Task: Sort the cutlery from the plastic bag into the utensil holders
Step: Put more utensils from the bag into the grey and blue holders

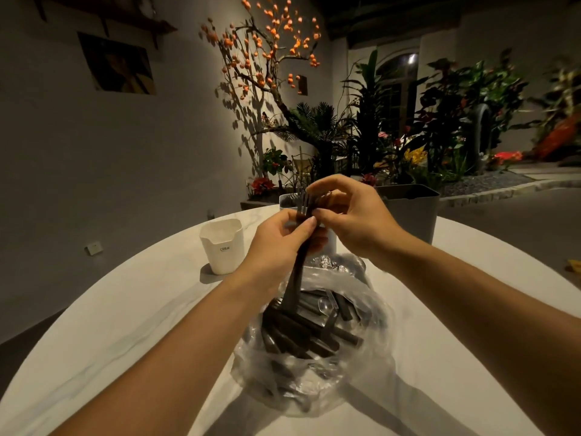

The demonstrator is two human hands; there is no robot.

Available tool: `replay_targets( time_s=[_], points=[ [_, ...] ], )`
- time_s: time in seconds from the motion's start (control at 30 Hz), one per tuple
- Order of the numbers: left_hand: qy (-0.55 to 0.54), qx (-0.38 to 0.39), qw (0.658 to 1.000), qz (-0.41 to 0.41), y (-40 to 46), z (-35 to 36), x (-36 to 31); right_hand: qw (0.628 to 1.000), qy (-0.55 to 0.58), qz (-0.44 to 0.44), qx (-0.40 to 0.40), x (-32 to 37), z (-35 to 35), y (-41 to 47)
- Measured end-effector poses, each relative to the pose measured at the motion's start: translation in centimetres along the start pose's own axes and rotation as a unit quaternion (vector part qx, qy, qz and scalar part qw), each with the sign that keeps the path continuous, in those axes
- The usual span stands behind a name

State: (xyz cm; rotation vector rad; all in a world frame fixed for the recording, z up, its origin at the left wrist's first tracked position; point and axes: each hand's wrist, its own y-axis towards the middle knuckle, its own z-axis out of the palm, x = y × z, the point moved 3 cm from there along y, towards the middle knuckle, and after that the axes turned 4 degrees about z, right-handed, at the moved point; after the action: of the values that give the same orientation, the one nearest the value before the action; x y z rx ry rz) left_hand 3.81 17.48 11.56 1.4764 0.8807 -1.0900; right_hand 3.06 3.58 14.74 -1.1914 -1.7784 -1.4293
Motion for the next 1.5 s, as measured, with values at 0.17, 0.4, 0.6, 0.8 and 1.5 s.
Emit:
replay_targets(
  time_s=[0.17,0.4,0.6,0.8,1.5],
  points=[
    [0.171,0.000,0.983,0.071,2.3,-0.9,-1.8,0.996,-0.063,-0.056,-0.013,1.9,-1.0,3.1],
    [0.178,-0.003,0.976,0.124,6.8,-0.8,-3.7,0.973,-0.144,-0.171,-0.053,3.6,-1.7,6.8],
    [0.167,-0.001,0.974,0.152,11.1,-0.9,-4.3,0.906,-0.260,-0.320,-0.101,3.8,-1.8,9.0],
    [0.182,-0.016,0.972,0.148,14.6,-1.3,-3.0,0.882,-0.327,-0.335,-0.058,1.5,-1.6,11.6],
    [0.184,-0.091,0.977,0.060,11.0,-3.5,0.2,0.923,-0.371,-0.094,-0.051,-3.6,-1.1,9.5]
  ],
)
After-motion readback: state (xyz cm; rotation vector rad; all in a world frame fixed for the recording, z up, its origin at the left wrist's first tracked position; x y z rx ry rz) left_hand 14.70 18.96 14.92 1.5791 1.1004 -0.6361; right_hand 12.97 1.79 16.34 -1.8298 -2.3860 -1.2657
